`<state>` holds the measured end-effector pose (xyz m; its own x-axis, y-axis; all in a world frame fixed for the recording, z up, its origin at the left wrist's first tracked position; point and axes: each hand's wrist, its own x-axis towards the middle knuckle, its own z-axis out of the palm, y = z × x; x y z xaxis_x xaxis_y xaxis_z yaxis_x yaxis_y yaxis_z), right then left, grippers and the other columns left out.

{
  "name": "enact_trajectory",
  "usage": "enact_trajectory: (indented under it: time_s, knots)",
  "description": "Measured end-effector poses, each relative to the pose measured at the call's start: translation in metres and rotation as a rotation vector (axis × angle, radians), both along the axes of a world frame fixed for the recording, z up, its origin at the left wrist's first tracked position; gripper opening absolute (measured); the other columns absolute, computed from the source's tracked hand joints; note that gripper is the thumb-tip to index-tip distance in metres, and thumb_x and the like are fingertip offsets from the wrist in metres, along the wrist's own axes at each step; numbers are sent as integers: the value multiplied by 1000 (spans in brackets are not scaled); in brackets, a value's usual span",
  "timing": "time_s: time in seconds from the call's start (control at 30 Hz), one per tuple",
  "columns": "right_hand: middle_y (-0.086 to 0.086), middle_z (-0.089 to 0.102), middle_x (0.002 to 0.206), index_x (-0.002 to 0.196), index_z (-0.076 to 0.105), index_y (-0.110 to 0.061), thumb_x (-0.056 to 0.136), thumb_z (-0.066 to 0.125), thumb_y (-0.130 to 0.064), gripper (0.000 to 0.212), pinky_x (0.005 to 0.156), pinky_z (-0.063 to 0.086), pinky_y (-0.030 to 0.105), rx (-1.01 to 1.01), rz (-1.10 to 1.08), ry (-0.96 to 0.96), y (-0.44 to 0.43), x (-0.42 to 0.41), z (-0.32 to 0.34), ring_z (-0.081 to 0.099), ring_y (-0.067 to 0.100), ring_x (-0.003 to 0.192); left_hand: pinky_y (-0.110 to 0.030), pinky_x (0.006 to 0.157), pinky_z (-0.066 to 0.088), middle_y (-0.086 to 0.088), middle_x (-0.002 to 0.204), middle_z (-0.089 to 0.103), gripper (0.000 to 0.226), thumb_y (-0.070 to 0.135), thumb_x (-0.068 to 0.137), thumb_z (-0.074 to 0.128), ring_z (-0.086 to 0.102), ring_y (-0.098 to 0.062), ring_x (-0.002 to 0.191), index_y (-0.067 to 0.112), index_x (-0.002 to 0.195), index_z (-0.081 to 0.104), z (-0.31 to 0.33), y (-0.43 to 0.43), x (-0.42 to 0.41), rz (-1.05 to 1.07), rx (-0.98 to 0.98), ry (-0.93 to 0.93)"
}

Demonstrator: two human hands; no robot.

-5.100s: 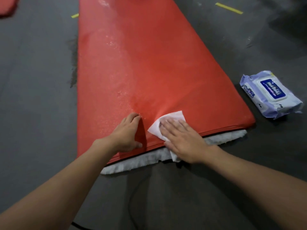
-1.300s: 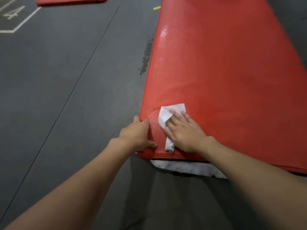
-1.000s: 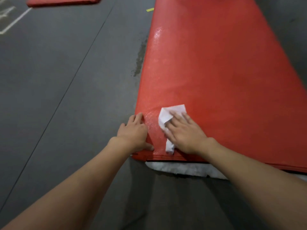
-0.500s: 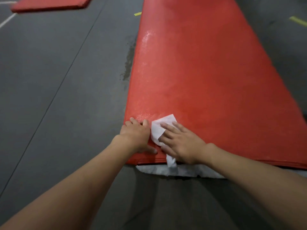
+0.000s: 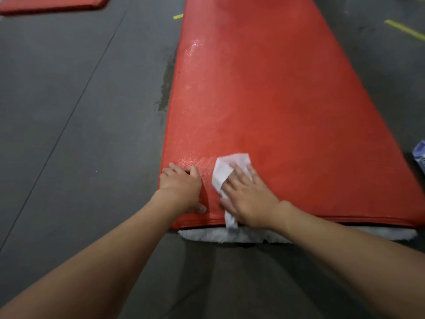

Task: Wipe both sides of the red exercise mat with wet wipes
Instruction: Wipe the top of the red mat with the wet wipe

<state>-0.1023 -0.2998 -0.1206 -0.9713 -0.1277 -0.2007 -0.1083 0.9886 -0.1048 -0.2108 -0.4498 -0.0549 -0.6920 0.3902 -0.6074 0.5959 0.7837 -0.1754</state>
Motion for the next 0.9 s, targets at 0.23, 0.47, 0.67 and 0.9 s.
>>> enact_trajectory:
  time_s: [0.23, 0.47, 0.67, 0.9]
  knots:
    - [7, 19, 164, 152, 28, -22, 96, -2, -54, 72, 122, -4, 52, 12, -147, -4, 22, 0, 5, -11, 23, 152, -55, 117, 20, -38, 154, 2, 115, 59, 77, 72, 9, -50, 144, -2, 149, 6, -6, -3, 3, -41, 40, 15]
    - [2, 25, 161, 149, 34, -24, 96, -5, -52, 71, 123, -4, 47, 17, -156, 4, 39, 7, 11, -9, 18, 152, -49, 119, 15, -15, 161, -17, 123, 39, 77, 79, -8, -34, 150, 31, 154, -17, -11, 0, -2, -197, 159, -69]
    - [7, 44, 151, 139, 49, -19, 102, 8, -50, 63, 123, 11, 49, 9, 47, 1, 33, 24, 9, 9, 23, 153, -55, 118, 11, -22, 158, -23, 126, 53, 76, 76, -15, -40, 147, 26, 153, -20, -3, 17, -4, -144, 87, -177]
    - [9, 41, 153, 143, 45, -19, 103, 11, -48, 60, 122, 7, 51, -25, -19, 5, 20, 31, 5, 3, 24, 153, -61, 117, 10, -34, 154, -22, 132, 70, 72, 69, -14, -51, 144, 15, 152, -21, -12, 23, 13, -124, 62, -100]
